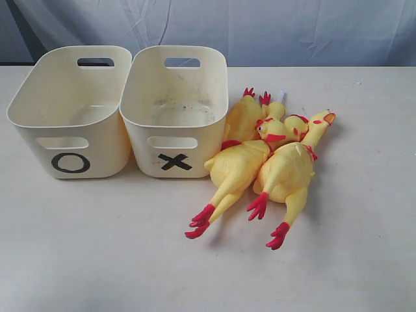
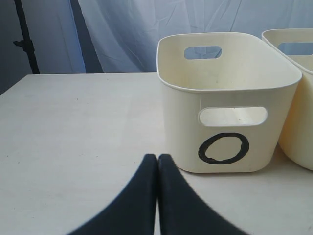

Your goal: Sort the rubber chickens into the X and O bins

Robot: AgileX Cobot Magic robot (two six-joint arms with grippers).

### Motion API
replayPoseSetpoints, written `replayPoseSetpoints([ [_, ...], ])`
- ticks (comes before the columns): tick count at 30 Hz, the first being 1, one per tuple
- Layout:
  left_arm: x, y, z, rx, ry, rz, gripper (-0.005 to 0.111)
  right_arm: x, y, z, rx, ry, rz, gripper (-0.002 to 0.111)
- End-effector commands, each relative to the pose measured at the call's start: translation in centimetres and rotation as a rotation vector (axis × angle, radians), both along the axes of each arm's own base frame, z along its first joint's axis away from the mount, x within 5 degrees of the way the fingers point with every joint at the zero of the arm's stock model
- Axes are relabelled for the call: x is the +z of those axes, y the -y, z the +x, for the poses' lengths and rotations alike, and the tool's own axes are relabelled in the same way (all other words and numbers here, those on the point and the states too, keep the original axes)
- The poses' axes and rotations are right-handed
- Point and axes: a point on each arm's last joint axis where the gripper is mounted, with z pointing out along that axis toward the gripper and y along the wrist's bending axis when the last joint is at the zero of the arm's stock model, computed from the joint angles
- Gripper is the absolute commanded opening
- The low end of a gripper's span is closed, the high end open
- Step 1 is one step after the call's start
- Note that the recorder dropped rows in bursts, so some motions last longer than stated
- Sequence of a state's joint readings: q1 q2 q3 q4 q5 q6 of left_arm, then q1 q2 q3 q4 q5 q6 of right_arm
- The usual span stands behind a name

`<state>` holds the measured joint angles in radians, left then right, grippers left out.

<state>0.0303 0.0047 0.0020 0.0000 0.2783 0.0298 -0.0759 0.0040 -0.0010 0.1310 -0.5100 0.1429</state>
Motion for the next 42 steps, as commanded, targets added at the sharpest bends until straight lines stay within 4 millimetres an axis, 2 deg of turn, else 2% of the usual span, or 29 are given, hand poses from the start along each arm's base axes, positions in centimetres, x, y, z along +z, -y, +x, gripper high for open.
replayPoseSetpoints([
  [1, 0.2, 0.0, 0.0, -0.005, 0.016, -0.009, 0.0, 3.0, 0.6, -3.7, -0.068, 0.527, 0.031, -0.001],
  [3, 0.2, 0.0, 0.0, -0.005, 0.016, -0.009, 0.0, 4.7, 0.3, -4.7, -0.042, 0.621, 0.019, -0.001],
  [4, 0.2, 0.0, 0.0, -0.005, 0.016, -0.009, 0.0, 5.9, 0.0, -4.7, -0.018, 0.592, -0.005, -0.001],
  [6, 0.2, 0.0, 0.0, -0.005, 0.016, -0.009, 0.0, 8.2, -0.8, -4.1, 0.008, 0.371, -0.093, -0.001],
  [7, 0.2, 0.0, 0.0, -0.005, 0.016, -0.009, 0.0, 11.2, -1.4, -3.6, -0.013, 0.141, -0.218, -0.001],
  [8, 0.2, 0.0, 0.0, -0.005, 0.016, -0.009, 0.0, 12.9, -1.4, -3.5, -0.03, 0.095, -0.247, -0.001],
  [11, 0.2, 0.0, 0.0, -0.005, 0.016, -0.009, 0.0, 17.0, -1.1, -1.3, -0.011, 0.009, -0.203, -0.001],
  [13, 0.2, 0.0, 0.0, -0.005, 0.016, -0.009, 0.0, 19.6, -0.9, 0.9, -0.009, -0.018, -0.201, -0.001],
  [16, 0.2, 0.0, 0.0, -0.005, 0.016, -0.009, 0.0, 22.9, -0.8, 3.1, 0.006, 0.003, -0.185, -0.001],
  [17, 0.2, 0.0, 0.0, -0.005, 0.016, -0.009, 0.0, 24.3, -0.5, 4.8, 0.05, -0.021, -0.094, -0.001],
  [18, 0.2, 0.0, 0.0, -0.005, 0.016, -0.009, 0.0, 24.4, -0.2, 6.2, 0.05, -0.101, -0.057, -0.001],
  [19, 0.2, 0.0, 0.0, -0.005, 0.016, -0.009, 0.0, 23.5, 0.5, 9.1, 0.011, -0.327, -0.012, -0.001],
  [20, 0.2, 0.0, 0.0, -0.005, 0.016, -0.009, 0.0, 22.5, 0.9, 10.9, -0.016, -0.467, 0.0, -0.001],
  [21, 0.2, 0.0, 0.0, -0.005, 0.016, -0.009, 0.0, 20.2, 1.4, 14.2, -0.062, -0.691, -0.036, -0.001],
  [22, 0.2, 0.0, 0.0, -0.005, 0.016, -0.009, 0.0, 19.4, 1.6, 15.5, -0.073, -0.75, -0.051, -0.001],
  [23, 0.2, 0.0, 0.0, -0.005, 0.016, -0.009, 0.0, 17.5, 1.9, 17.9, -0.066, -0.859, -0.026, -0.001],
  [24, 0.2, 0.0, 0.0, -0.005, 0.016, -0.009, 0.0, 15.9, 1.6, 19.1, -0.025, -0.953, 0.041, -0.001],
  [25, 0.2, 0.0, 0.0, -0.005, 0.016, -0.009, 0.0, 12.5, 0.3, 21.2, 0.111, -1.18, 0.06, -0.001],
  [26, 0.2, 0.0, 0.0, -0.005, 0.016, -0.009, 0.0, 9.1, -1.2, 22.9, 0.261, -1.402, -0.004, -0.001],
  [27, 0.2, 0.0, 0.0, -0.005, 0.016, -0.009, 0.0, 6.3, -2.2, 24.2, 0.372, -1.553, -0.027, -0.001],
  [28, 0.2, 0.0, 0.0, -0.005, 0.016, -0.009, 0.0, 3.7, -3.2, 25.3, 0.477, -1.685, 0.015, -0.001],
  [30, 0.2, 0.0, 0.0, -0.005, 0.016, -0.009, 0.0, -1.0, -4.6, 27.4, 0.571, -1.842, 0.11, -0.001],
  [31, 0.2, 0.0, 0.0, -0.005, 0.016, -0.009, 0.0, -2.6, -5.3, 27.9, 0.589, -1.888, 0.118, 0.003],
  [32, 0.2, 0.0, 0.0, -0.005, 0.016, -0.009, 0.0, -4.5, -6.0, 28.6, 0.601, -1.929, 0.098, 0.014],
  [33, 0.2, 0.0, 0.0, -0.005, 0.016, -0.009, 0.0, -5.5, -6.5, 28.9, 0.615, -1.948, 0.078, 0.025],
  [35, 0.2, 0.0, 0.0, -0.005, 0.016, -0.009, 0.0, -6.9, -7.4, 29.2, 0.656, -1.969, 0.044, 0.054],
  [37, 0.2, 0.0, 0.0, -0.005, 0.016, -0.009, 0.0, -8.0, -8.6, 29.2, 0.72, -1.985, -0.017, 0.092],
  [38, 0.2, 0.0, 0.0, -0.005, 0.016, -0.009, 0.0, -8.4, -9.0, 29.2, 0.739, -1.992, -0.034, 0.105],
  [42, 0.2, 0.0, 0.0, -0.005, 0.016, -0.009, 0.0, -9.4, -10.6, 29.2, 0.773, -1.992, -0.101, 0.104],
])
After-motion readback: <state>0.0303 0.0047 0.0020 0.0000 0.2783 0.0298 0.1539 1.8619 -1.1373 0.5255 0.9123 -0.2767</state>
